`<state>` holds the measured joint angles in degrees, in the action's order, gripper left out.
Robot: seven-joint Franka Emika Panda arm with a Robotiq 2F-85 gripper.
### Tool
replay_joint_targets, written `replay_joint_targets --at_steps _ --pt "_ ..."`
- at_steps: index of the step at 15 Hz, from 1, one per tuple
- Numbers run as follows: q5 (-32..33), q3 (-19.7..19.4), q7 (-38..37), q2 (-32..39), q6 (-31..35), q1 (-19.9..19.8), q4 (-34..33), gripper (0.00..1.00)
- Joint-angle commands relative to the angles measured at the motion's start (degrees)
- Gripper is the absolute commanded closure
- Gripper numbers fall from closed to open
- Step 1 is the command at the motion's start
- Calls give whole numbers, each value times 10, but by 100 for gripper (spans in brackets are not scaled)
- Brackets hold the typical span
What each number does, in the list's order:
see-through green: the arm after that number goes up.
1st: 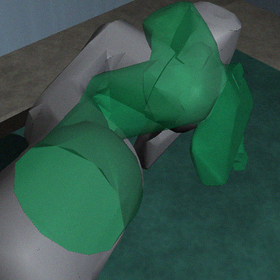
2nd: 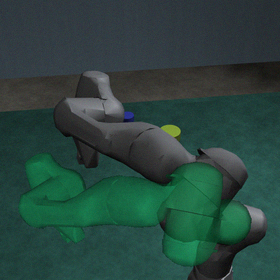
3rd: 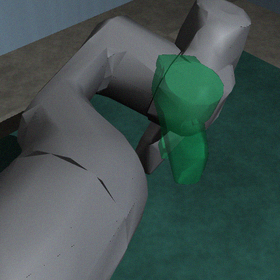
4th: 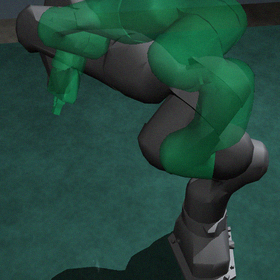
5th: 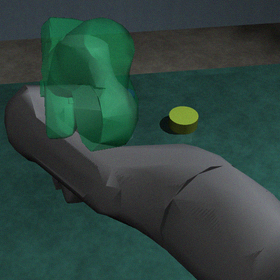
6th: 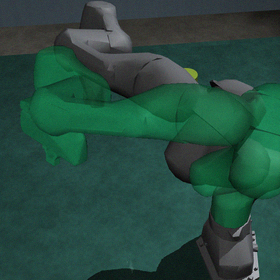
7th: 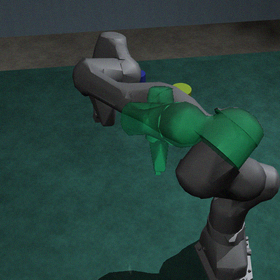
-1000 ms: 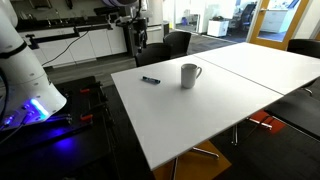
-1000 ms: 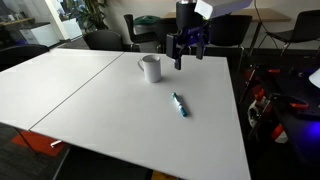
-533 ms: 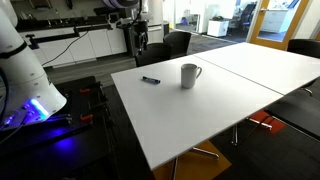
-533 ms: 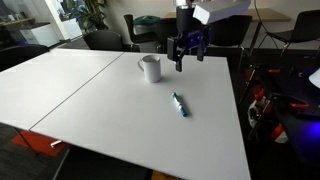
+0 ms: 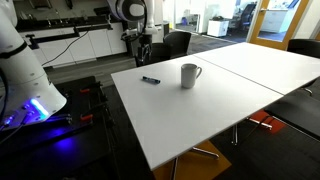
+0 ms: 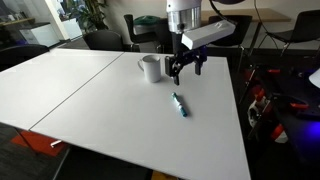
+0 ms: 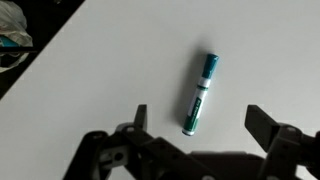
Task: Move the marker to the left
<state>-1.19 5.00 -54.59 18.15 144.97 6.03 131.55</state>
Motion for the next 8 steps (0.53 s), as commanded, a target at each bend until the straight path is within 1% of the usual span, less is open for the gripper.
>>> replay_joint_targets --at_steps 1,5,8 --pt "-33 -15 3 55 47 14 -33 0" --pt "-52 -26 -4 94 109 28 -39 0" --pt "-61 -39 -10 114 131 44 -43 0"
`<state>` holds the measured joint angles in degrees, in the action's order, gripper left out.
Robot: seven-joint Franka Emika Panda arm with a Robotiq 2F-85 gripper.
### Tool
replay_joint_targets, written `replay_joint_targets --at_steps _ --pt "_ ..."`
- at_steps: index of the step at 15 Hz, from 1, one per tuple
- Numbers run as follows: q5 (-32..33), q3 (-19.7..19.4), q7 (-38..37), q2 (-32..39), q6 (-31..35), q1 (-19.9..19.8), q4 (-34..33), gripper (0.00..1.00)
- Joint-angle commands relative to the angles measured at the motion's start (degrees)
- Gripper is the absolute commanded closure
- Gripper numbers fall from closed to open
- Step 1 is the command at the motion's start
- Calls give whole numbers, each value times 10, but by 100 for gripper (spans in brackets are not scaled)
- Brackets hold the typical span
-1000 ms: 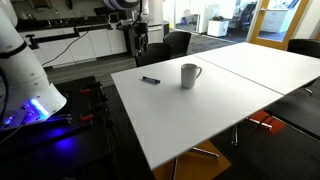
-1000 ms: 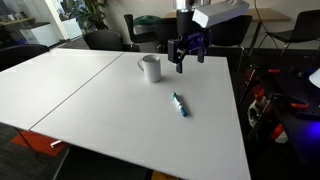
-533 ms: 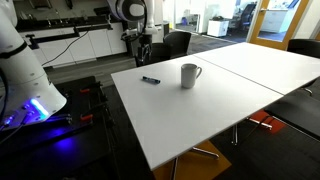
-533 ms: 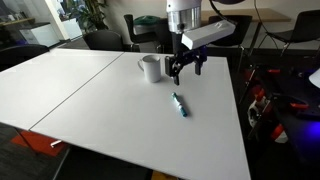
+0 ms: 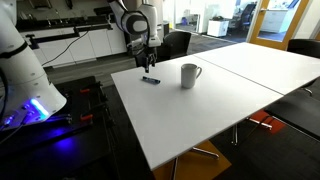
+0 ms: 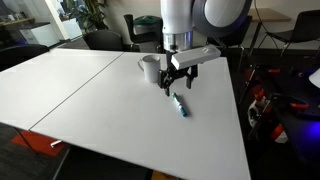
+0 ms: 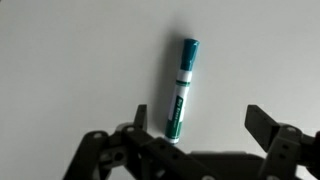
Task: Move the marker to the left
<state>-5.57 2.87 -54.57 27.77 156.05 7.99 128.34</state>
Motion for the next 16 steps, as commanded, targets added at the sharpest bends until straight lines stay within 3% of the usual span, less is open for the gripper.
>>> replay_joint_targets --at_steps 1,16 --pt "-20 -21 -11 23 26 30 -12 0" --pt "-23 -78 -76 78 69 91 -24 0"
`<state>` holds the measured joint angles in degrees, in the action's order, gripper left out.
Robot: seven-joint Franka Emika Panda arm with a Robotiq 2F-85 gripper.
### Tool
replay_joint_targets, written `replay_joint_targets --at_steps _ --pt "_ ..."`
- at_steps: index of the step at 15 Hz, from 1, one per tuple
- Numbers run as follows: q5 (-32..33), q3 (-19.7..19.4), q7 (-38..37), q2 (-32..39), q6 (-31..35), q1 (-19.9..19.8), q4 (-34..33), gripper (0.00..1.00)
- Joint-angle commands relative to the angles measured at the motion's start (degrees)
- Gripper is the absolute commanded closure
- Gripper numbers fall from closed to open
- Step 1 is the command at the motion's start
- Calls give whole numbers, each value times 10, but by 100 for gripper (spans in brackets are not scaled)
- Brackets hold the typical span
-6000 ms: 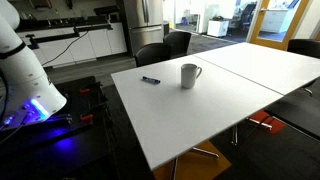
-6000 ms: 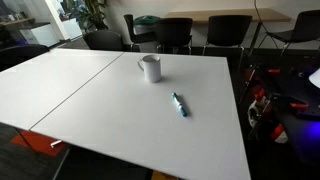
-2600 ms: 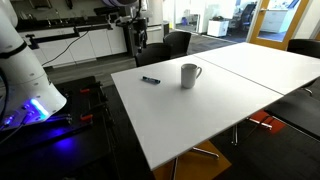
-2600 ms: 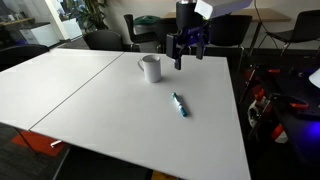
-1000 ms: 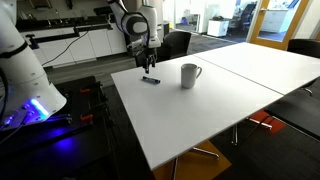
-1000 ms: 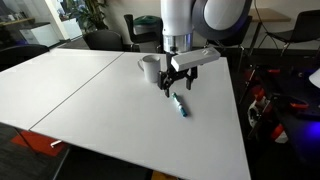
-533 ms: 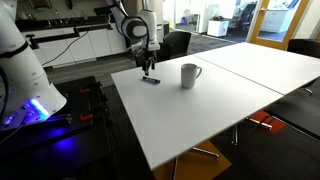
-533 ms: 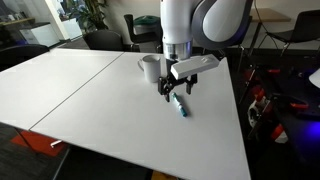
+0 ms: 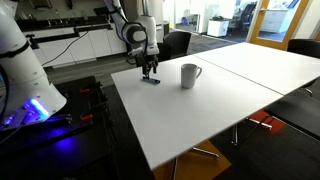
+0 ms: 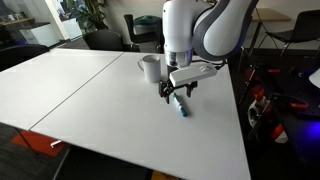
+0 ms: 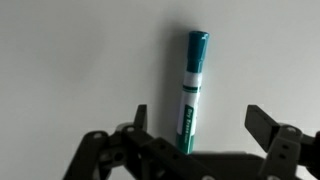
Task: Move the marker to the left
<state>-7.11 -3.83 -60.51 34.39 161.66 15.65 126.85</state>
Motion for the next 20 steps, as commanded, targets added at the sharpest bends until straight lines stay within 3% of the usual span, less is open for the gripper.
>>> replay_joint_targets --at_steps 1,11,12,13,20 --pt "-7 -12 -19 14 12 15 -11 0" --pt "-8 -12 -16 35 7 13 -34 0" --pt "-9 -11 -15 37 7 13 -36 8" --pt "-9 -11 -14 38 8 13 -37 28" --pt "-9 -12 -14 44 10 13 -42 81"
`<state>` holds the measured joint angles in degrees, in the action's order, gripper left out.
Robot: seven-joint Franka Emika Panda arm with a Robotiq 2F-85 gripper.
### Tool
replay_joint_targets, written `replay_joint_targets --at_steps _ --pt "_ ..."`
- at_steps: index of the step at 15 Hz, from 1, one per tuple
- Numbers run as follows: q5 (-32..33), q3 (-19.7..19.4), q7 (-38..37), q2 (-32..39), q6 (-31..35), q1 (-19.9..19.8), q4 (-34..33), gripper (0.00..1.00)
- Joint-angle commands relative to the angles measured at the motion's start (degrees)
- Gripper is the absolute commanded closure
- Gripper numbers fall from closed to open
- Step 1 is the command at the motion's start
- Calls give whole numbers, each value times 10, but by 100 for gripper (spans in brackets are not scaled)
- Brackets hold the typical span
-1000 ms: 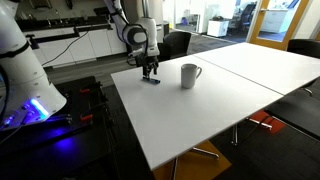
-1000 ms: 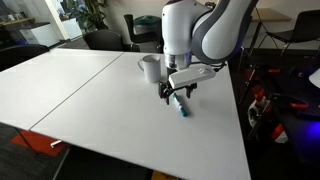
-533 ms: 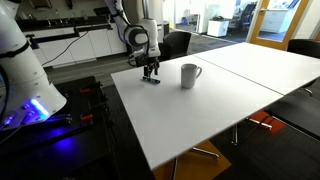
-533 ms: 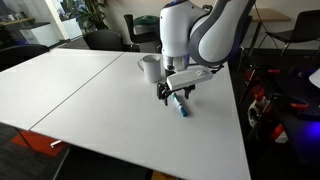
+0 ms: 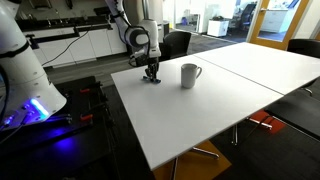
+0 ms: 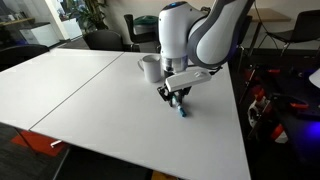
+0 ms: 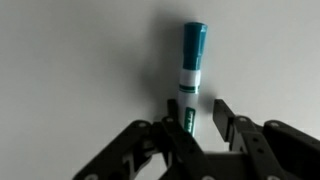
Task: Move the marker to the left
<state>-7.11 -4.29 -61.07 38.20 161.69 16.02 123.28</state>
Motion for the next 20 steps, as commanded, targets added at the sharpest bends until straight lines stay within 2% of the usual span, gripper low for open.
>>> replay_joint_targets --at_steps 1,2,3,5,12,15,20 --pt "-9 -7 -8 6 9 9 -7 88" --pt "-9 -7 -8 6 8 9 -8 96" --pt "-8 -9 -8 6 7 10 -9 99" --pt "-5 -13 -12 2 3 16 -9 95" --pt "28 -73 -32 -31 -36 69 -28 95" --pt "42 -81 -32 -43 -63 65 -58 95" --pt "35 -52 -11 -33 -119 19 -140 95"
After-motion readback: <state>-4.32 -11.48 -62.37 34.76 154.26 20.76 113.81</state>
